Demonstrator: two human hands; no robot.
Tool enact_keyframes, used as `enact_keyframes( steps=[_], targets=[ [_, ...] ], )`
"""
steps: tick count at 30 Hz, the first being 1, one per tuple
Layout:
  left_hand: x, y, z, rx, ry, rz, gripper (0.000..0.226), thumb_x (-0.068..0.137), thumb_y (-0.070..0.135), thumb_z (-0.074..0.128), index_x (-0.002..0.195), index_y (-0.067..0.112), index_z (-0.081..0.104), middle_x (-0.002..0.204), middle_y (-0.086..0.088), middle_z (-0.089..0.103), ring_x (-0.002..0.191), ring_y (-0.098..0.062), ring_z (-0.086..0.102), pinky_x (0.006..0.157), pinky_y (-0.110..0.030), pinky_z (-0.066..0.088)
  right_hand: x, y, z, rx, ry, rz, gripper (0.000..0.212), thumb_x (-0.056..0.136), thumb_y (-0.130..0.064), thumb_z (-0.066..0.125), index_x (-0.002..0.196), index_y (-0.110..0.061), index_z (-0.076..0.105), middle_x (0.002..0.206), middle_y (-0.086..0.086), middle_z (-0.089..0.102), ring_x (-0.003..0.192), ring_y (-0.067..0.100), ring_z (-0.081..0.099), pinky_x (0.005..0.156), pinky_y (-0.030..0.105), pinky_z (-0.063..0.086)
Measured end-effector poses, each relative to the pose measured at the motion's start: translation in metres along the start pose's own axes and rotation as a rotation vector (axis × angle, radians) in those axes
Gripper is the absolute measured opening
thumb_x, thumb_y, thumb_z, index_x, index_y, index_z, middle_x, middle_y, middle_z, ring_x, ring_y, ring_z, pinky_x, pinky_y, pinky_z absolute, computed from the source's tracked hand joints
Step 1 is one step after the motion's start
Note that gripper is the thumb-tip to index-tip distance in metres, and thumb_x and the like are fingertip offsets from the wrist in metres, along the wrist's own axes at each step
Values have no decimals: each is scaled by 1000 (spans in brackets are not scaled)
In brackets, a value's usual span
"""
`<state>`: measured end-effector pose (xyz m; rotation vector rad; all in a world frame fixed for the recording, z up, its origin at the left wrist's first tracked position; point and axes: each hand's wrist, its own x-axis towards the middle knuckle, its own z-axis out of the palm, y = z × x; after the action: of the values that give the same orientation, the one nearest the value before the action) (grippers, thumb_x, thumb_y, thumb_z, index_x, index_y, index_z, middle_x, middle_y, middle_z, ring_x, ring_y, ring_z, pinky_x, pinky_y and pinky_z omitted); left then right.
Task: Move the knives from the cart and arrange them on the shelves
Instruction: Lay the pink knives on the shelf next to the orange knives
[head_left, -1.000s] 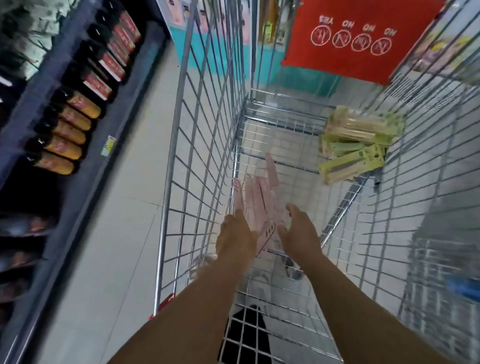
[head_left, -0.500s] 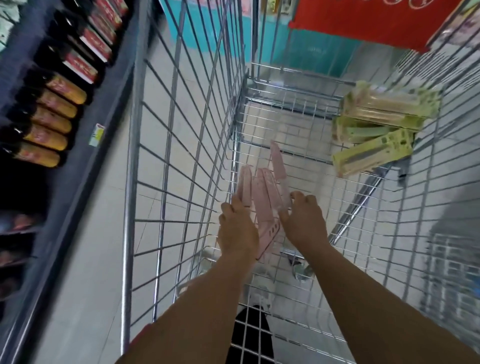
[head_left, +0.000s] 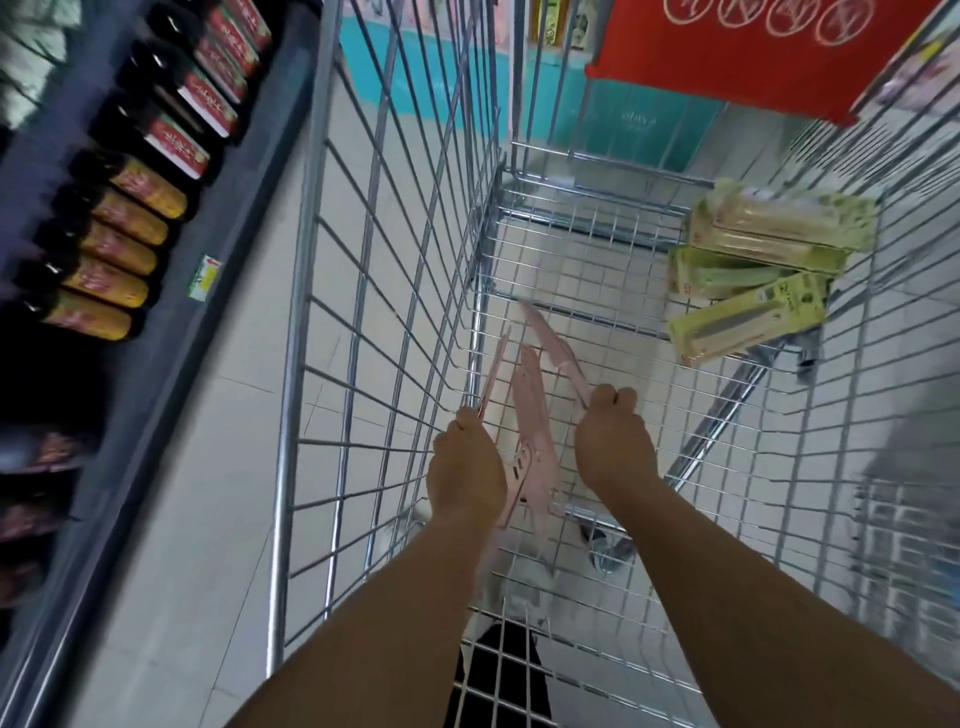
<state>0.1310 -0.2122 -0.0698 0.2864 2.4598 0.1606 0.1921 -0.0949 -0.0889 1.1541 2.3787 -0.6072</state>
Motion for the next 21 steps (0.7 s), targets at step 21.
enact_keyframes(
  steps=[21],
  targets=[
    [-153, 34, -254, -410, 503, 220, 23, 98, 11, 37, 121, 10, 40, 108, -11, 60, 98, -30, 61, 79, -36, 48, -163, -126, -246, 552, 324, -380, 27, 99, -8, 34, 125, -9, 42, 85, 2, 52, 77, 22, 51, 68, 27, 31]
  ],
)
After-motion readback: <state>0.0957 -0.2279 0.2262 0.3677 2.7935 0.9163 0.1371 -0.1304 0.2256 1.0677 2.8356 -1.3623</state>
